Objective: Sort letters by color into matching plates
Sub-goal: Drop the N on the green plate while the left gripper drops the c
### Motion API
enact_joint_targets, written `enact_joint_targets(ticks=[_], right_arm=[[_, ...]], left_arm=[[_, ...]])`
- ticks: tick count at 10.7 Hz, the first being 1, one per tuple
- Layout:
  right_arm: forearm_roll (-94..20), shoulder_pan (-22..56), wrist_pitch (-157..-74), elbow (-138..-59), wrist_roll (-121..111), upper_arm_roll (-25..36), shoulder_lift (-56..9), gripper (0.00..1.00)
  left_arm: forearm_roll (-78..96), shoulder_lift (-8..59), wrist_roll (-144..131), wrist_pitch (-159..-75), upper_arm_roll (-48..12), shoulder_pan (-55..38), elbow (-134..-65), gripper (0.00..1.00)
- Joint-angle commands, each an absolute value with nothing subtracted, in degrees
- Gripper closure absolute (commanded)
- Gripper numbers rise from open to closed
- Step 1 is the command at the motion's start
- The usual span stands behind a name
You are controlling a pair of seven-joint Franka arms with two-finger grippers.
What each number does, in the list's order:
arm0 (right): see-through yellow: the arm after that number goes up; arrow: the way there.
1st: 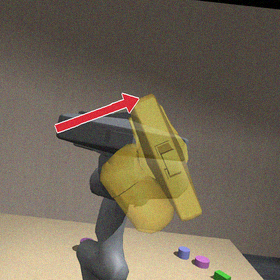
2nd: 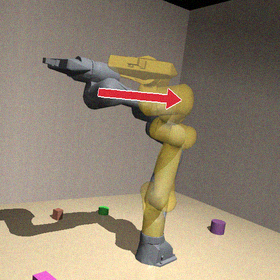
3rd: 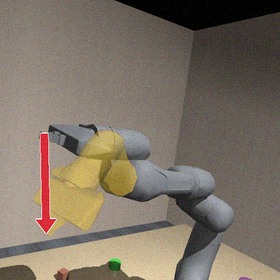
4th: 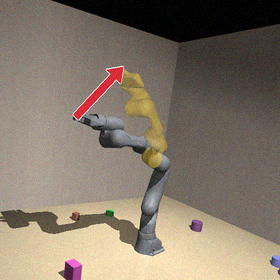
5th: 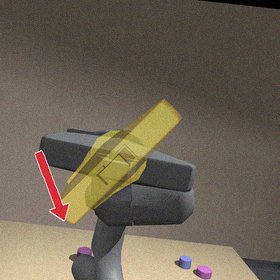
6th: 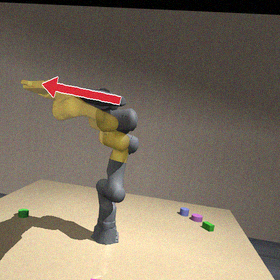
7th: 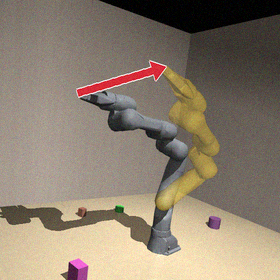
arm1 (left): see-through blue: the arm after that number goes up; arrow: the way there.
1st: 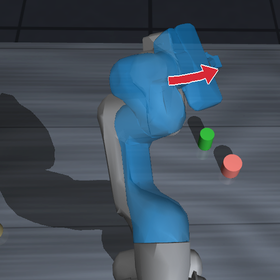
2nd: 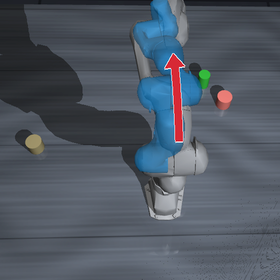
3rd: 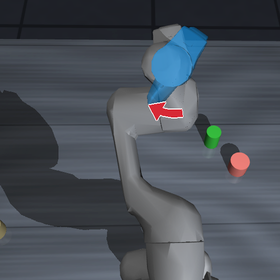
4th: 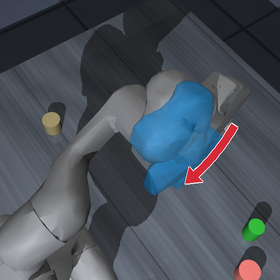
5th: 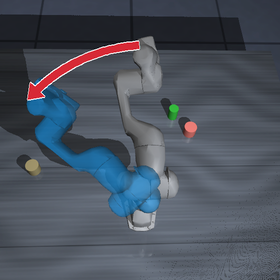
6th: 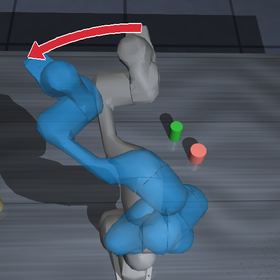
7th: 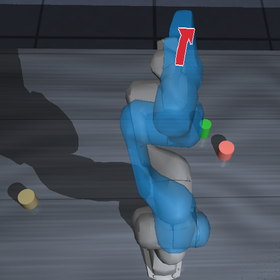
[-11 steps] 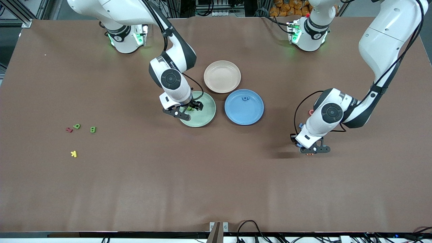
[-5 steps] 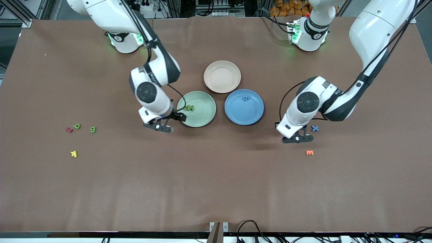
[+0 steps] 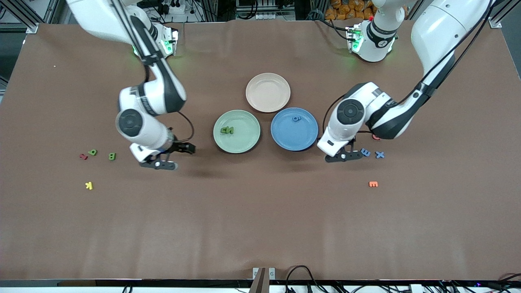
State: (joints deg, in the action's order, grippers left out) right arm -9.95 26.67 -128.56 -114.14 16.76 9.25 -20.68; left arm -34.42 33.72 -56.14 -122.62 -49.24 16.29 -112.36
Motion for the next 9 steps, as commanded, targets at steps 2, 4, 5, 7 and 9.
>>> enact_joint_targets(ticks=[2,4,5,7,9], right_arm=[[-6.5,19.5,-127.4,-120.4,5.3,8.6,-14.6,0.00],[-4.0,16.3,-127.6,-121.4,1.2,8.6,-14.0,0.00],[-2.5,14.3,-127.6,-121.6,-0.8,8.5,-13.7,0.00],[-1.4,10.7,-130.4,-124.0,-6.0,8.6,-12.7,0.00],[-1.3,7.0,-135.3,-127.4,-10.5,8.6,-12.0,0.00]], left_arm=[[-34.0,33.3,-64.1,-118.6,-53.9,15.7,-113.2,1.00],[-32.5,33.3,-66.4,-117.5,-55.7,15.6,-113.3,1.00],[-32.0,33.3,-67.9,-117.5,-56.0,14.8,-113.3,1.00],[-31.5,33.5,-70.9,-117.5,-56.0,13.0,-113.3,1.00],[-30.2,33.4,-73.6,-117.5,-56.0,11.2,-113.3,1.00]])
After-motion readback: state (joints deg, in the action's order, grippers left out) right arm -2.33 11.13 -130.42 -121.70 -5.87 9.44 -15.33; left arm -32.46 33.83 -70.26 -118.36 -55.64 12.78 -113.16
